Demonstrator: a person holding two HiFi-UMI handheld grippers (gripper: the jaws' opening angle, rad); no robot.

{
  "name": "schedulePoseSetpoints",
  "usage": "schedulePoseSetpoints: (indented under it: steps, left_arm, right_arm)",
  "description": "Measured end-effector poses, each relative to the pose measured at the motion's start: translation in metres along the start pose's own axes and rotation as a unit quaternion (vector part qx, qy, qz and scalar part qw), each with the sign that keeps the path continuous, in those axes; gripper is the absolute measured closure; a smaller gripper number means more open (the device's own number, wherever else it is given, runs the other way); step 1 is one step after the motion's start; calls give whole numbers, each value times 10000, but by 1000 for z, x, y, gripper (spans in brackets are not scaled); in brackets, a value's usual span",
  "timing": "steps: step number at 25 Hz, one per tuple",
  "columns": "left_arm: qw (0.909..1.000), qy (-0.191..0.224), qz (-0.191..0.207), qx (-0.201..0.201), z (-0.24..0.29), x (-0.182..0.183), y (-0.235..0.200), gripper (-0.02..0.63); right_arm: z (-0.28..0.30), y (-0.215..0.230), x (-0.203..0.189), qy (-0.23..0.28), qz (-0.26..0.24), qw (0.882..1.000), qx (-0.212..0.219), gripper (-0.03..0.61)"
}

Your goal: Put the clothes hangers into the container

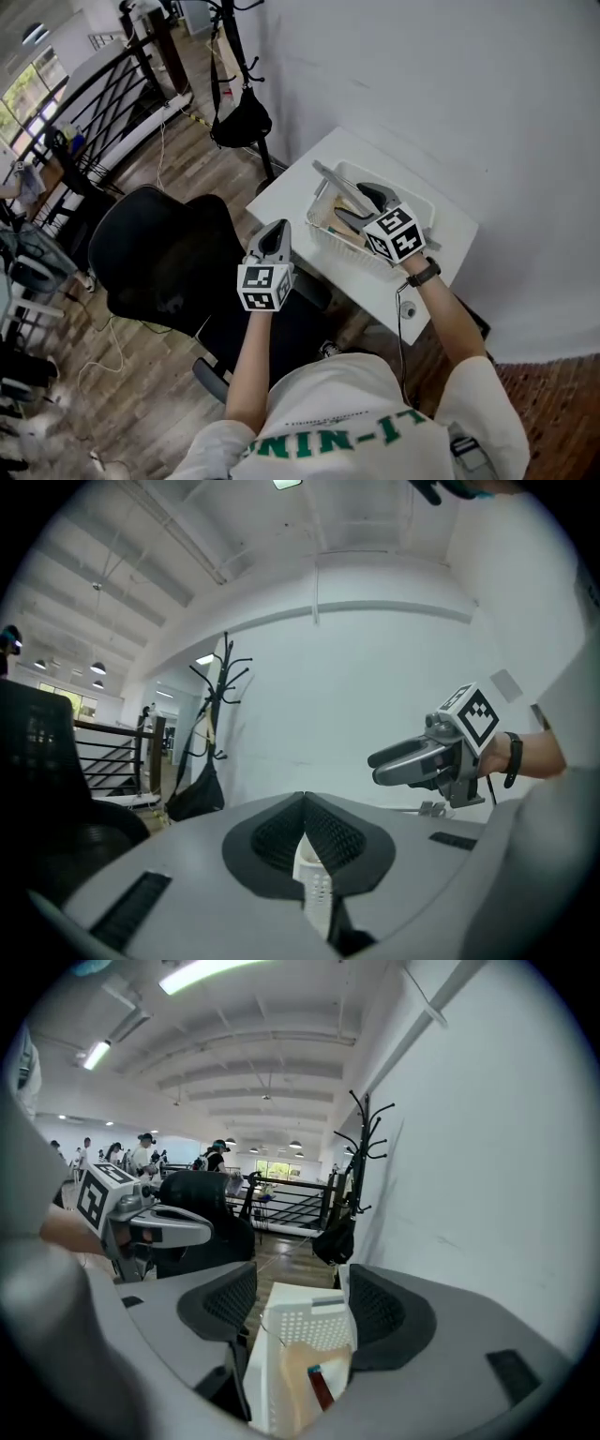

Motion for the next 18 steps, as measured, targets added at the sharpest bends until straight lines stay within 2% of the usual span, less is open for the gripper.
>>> schedulePoseSetpoints:
  steps: [4, 9, 13, 18]
  left_arm:
    - [9977, 49, 18, 679, -55, 4, -25, 601]
    - [9876, 109, 21, 1564, -136, 6, -59, 601]
    - [9731, 217, -33, 2295, -207, 13, -78, 601]
    - [9473, 316, -20, 3189, -270, 10, -92, 601]
  right_arm:
    - [22, -51, 21, 297, 14, 9986, 446, 315]
    - [58, -133, 56, 601, 12, 9912, 1179, 341]
    - [79, -199, 87, 810, 101, 9818, 1713, 364]
    - [100, -262, 108, 1084, 297, 9705, 2131, 402]
Point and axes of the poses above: the fingertips, and each gripper's own axes: z forward along the fingers, y to its right, x out of its top, the point moved 10 cm from there along -z, backward along the fingers, and after that the axes turned 14 degrees about -x, right-handed, at the moved point
